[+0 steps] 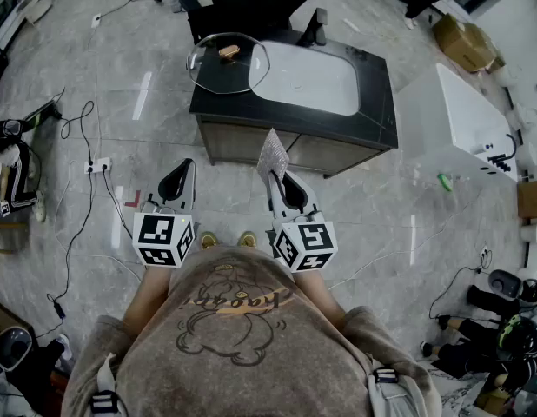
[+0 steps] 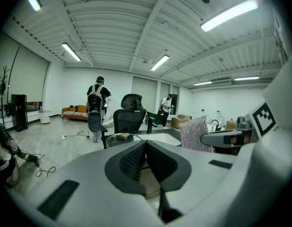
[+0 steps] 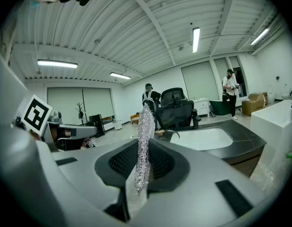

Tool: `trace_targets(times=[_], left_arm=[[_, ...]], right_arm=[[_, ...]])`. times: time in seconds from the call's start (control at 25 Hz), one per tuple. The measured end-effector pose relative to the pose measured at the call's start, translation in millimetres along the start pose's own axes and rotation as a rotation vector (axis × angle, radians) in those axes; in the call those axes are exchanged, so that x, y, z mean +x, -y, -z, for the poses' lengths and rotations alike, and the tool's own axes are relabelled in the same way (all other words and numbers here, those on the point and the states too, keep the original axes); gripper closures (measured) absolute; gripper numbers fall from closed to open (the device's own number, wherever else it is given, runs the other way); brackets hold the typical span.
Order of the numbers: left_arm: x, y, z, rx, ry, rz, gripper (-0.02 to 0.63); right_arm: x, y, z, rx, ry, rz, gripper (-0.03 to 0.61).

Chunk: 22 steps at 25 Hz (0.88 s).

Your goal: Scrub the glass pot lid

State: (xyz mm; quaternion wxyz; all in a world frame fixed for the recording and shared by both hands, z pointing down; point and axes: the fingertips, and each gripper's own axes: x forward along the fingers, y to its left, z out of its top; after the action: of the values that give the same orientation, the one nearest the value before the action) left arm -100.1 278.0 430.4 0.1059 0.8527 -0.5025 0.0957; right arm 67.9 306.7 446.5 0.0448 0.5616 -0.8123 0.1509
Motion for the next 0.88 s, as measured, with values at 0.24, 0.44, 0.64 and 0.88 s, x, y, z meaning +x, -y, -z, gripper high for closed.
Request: trace_targets(times=[0.24, 0.44, 0.64, 0.88], left_arm=[[4.4, -4.8, 6.4, -0.028, -0.003, -0.004, 0.597], [6.0, -13.4, 7.0, -0.029, -0.008, 0.005, 0.597], [4.7, -27.7, 16.5, -0.038, -0.008, 0.029, 0.597], [11.1, -48.4, 27.0, -0.032, -0.015, 0.071, 0.597]], right_arm=[[5.3, -3.0, -1.8, 0.007, 0.018, -0.014, 0.503], [7.6, -10.6, -4.8, 0.014, 0.019, -0.019, 0.503], [9.0, -18.7, -1.3, 0.007, 0.025, -0.002, 0.503], [25.0, -26.4, 5.5, 0.021, 0.033, 0.043, 0.502]])
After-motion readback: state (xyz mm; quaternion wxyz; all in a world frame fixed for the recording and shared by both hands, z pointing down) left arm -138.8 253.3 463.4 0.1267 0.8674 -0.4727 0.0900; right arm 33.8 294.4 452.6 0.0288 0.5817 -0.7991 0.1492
